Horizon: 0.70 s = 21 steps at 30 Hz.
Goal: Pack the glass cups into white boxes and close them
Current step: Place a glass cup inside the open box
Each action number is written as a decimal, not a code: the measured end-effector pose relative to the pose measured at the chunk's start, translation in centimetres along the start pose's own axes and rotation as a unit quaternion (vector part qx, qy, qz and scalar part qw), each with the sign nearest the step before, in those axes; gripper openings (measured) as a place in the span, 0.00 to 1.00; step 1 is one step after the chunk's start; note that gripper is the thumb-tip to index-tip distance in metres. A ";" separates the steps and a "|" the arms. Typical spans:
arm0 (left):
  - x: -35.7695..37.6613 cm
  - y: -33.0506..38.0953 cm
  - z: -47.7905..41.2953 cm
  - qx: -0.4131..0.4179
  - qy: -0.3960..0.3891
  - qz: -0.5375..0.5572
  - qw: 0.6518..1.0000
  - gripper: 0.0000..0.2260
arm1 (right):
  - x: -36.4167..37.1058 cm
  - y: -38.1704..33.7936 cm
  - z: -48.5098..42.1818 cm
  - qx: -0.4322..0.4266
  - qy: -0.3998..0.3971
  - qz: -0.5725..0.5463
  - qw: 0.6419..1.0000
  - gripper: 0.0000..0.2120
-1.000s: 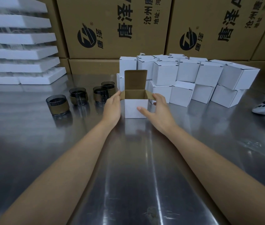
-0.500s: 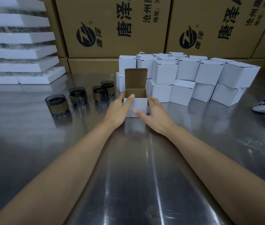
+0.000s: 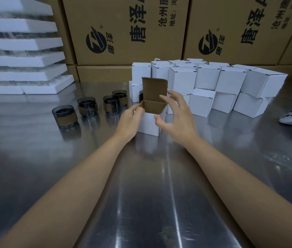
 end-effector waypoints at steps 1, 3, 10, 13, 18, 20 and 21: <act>-0.1 0.1 0.0 0.001 -0.003 0.008 1.000 0.16 | -0.1 0.1 0.0 0.001 -0.003 -0.008 1.000 0.30; -0.2 0.0 0.0 -0.005 -0.009 0.018 1.000 0.16 | -0.2 0.4 0.1 0.011 -0.013 -0.015 1.000 0.34; -0.4 -0.6 -0.5 -0.003 -0.049 0.037 0.998 0.22 | 0.8 2.2 0.5 0.130 -0.083 -0.134 0.979 0.51; -0.5 -0.8 -0.5 -0.016 -0.067 0.056 0.996 0.19 | 1.5 2.8 0.6 0.170 -0.130 -0.147 0.966 0.57; -0.5 -1.2 -0.6 -0.038 -0.080 0.077 0.993 0.12 | 1.6 3.0 0.3 0.171 -0.151 -0.156 0.961 0.52; -0.4 -1.4 -0.6 -0.052 -0.088 0.101 0.990 0.15 | 1.7 3.1 0.4 0.172 -0.158 -0.162 0.959 0.46; -0.4 -1.5 -0.6 -0.057 -0.093 0.112 0.988 0.18 | 1.7 3.1 0.5 0.175 -0.164 -0.173 0.955 0.44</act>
Point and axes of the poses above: each hand's wrist, its own z-axis away from the middle knuckle, its own x-axis out of the palm, y = z × x, the point moved 5 cm from there along -z, towards the middle knuckle, and after that the axes turned 1 degree about -z, right-handed, at the moved point
